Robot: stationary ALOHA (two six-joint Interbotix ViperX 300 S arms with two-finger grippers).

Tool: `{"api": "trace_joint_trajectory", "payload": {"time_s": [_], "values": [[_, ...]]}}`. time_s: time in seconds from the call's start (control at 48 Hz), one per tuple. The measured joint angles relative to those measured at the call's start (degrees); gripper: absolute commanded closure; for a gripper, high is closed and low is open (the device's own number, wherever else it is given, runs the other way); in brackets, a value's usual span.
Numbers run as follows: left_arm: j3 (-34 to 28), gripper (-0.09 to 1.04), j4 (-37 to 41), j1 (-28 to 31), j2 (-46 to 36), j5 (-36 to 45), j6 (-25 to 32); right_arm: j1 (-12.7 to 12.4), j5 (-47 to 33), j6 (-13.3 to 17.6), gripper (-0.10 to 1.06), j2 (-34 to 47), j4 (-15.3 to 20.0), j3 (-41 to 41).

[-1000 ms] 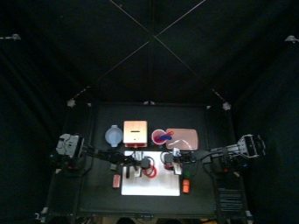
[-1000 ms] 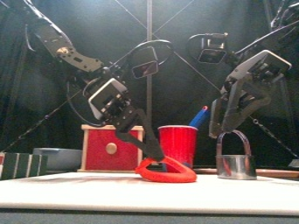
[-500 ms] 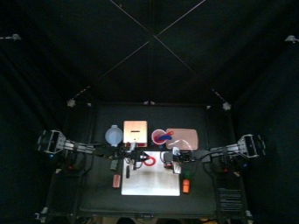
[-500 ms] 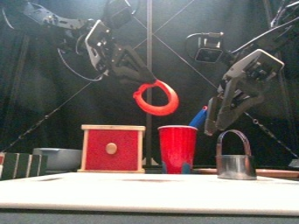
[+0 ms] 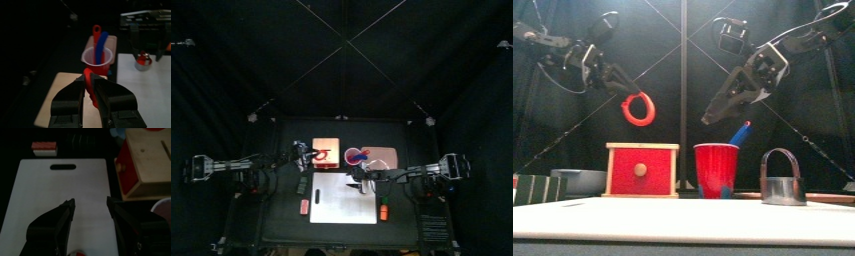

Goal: Get the cutter from the drawer then cut the dough then place the extra dough in the bowl
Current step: Place the extra dough in the bowl

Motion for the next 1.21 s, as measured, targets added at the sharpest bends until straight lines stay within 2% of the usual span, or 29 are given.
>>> {"api": "trace_joint_trajectory", "payload": {"time_s": [0.167, 0.438, 0.583, 0.771, 0.875, 1.208], "values": [[7.0, 0.35, -2.5, 4.0, -7.1, 0.5, -0.3, 0.1, -2.4, -0.1, 0.09, 3.4, -0.4, -3.3], [13.4, 0.34, -6.4, 6.9, -6.9, 2.5, -0.1, 0.2, -2.7, -0.5, 0.09, 4.2, -0.8, -6.0], [14.0, 0.26, -6.5, 8.3, -5.0, 4.6, -0.1, 0.1, -2.8, -0.1, 0.09, 4.2, -0.7, -6.0], [14.0, 0.01, -8.7, 9.8, -2.5, 4.7, -0.3, 0.1, -2.8, 0.0, 0.09, 4.2, -0.3, -6.0], [13.9, -0.07, -11.7, 10.2, -1.9, 4.0, -0.4, 0.1, -2.8, 0.0, 0.09, 4.2, 0.2, -5.9], [11.2, -0.08, -23.4, 10.2, -1.9, 1.9, -0.4, 0.2, -2.8, 0.1, 0.09, 4.2, 0.7, -6.0]]}}
